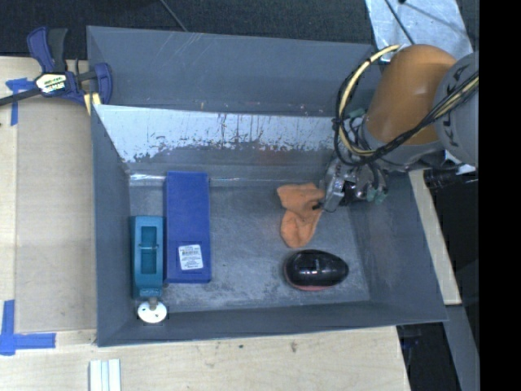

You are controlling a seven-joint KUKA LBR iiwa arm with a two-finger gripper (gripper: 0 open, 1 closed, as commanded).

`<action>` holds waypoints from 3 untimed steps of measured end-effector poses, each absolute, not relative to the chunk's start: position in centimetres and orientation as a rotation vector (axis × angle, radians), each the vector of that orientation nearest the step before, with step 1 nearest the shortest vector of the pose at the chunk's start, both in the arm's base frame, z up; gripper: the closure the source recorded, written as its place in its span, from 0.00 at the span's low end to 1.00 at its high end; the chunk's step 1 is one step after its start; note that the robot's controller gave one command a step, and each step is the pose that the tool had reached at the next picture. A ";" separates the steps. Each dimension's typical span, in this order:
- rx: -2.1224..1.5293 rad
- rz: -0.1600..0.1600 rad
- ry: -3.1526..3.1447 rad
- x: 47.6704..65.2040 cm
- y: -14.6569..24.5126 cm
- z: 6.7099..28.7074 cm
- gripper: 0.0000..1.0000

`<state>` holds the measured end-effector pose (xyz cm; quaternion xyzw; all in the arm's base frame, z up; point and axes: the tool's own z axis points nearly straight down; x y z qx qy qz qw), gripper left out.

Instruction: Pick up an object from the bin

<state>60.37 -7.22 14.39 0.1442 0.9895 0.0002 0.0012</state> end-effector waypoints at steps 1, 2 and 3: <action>0.451 0.000 3.102 60.5 -7.3 15.3 1.00; 0.451 0.001 3.104 60.5 -7.3 16.0 1.00; 0.450 0.000 3.102 60.5 -7.3 16.6 1.00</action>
Offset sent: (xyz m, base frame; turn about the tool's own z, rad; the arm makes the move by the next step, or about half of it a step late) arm -0.0001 -0.0001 0.0333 0.0000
